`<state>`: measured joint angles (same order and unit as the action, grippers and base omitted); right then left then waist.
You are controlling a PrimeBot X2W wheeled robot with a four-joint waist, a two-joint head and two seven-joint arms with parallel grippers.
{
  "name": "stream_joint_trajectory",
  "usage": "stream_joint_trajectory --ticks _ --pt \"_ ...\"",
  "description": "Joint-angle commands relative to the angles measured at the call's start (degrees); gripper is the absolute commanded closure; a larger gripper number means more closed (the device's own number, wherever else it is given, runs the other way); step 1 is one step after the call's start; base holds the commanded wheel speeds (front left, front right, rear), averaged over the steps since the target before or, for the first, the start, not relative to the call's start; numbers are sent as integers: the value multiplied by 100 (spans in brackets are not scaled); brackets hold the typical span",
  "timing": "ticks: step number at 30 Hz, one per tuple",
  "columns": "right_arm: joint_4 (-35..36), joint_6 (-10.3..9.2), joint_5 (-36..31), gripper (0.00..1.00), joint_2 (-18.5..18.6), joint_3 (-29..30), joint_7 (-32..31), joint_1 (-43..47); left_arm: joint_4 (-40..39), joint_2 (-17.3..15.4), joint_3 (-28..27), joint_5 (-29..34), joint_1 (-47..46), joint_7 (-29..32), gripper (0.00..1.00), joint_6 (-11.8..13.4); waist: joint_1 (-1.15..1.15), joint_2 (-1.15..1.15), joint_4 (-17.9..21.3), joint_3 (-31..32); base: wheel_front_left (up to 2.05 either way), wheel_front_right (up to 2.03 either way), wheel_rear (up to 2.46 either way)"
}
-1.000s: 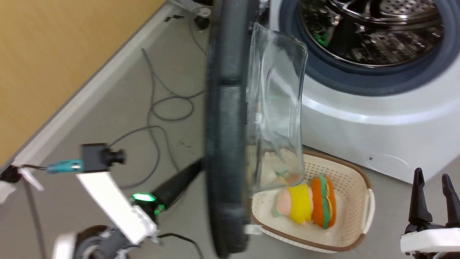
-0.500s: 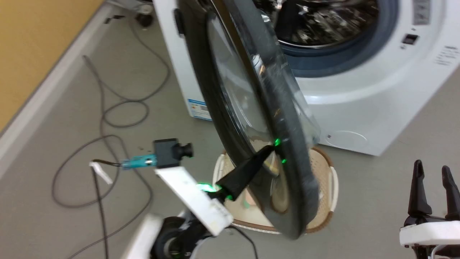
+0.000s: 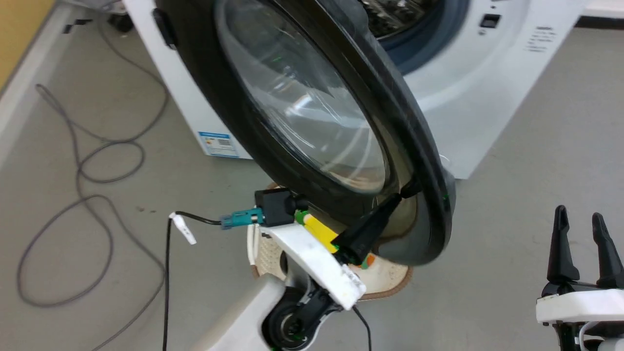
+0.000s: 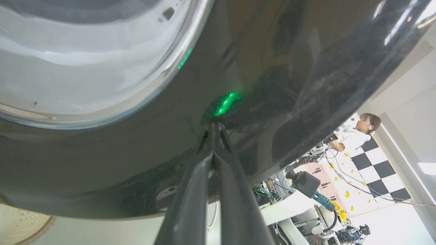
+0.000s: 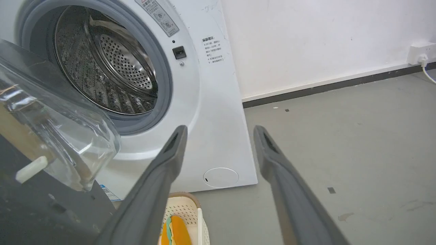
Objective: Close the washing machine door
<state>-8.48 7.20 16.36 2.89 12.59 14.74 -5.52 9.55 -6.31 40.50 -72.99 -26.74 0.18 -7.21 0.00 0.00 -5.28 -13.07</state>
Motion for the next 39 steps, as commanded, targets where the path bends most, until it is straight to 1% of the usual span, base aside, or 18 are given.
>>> stream_joint_trajectory --ticks 1,9,16,19,21,23,25,29,31,34,36,37,38,39 --pt "-6 29 56 0 -2 -11 26 -87 49 -1 70 -37 -115 -73 100 -27 0 0 79 -35 0 0 0" --pt "-36 29 73 0 -2 -36 26 -130 492 -38 683 -447 -529 -619 100 -27 0 0 254 -94 0 0 0" --pt "-85 29 151 0 -2 -27 26 -60 585 -336 1050 -694 -586 -998 100 -27 0 0 242 84 0 0 0" --pt "-87 29 171 0 -2 -49 26 12 693 -588 1214 -480 -568 -1228 100 -27 0 0 205 223 0 0 0" --pt "-90 29 174 0 -2 -35 26 63 919 -742 1301 -116 -585 -1379 100 -27 0 0 164 328 0 0 0" --pt "-97 29 183 0 -2 -1 26 107 1247 -809 1174 263 -577 -1479 100 -15 0 0 126 419 0 0 0" --pt "-97 29 180 0 -2 20 26 146 1482 -872 938 876 -617 -1509 100 226 0 0 99 493 0 0 0" --pt "-85 29 164 0 -2 59 26 196 1259 -1023 98 2566 -429 -1515 100 970 0 0 59 599 0 0 0" --pt "-66 29 135 0 -2 63 26 223 1007 -1057 -335 3130 -176 -1516 100 1247 0 0 47 642 0 0 0" --pt "-52 29 90 0 -2 76 26 255 587 -1150 -942 3896 221 -1517 100 1594 0 0 17 703 0 0 0" --pt "-33 29 67 0 -2 90 26 275 306 -1213 -1307 4403 503 -1517 100 1900 0 0 -5 750 0 0 0" --pt "-23 29 55 0 -2 96 26 286 141 -1228 -1486 4633 654 -1517 62 2041 0 0 -17 776 0 0 0" --pt "-12 29 38 0 -2 94 26 296 -11 -1263 -1612 4877 813 -1517 0 2160 0 0 -26 796 0 0 0" --pt "2 29 18 0 -2 99 26 306 -169 -1245 -1773 5021 984 -1517 0 2263 0 0 -42 819 0 0 0"
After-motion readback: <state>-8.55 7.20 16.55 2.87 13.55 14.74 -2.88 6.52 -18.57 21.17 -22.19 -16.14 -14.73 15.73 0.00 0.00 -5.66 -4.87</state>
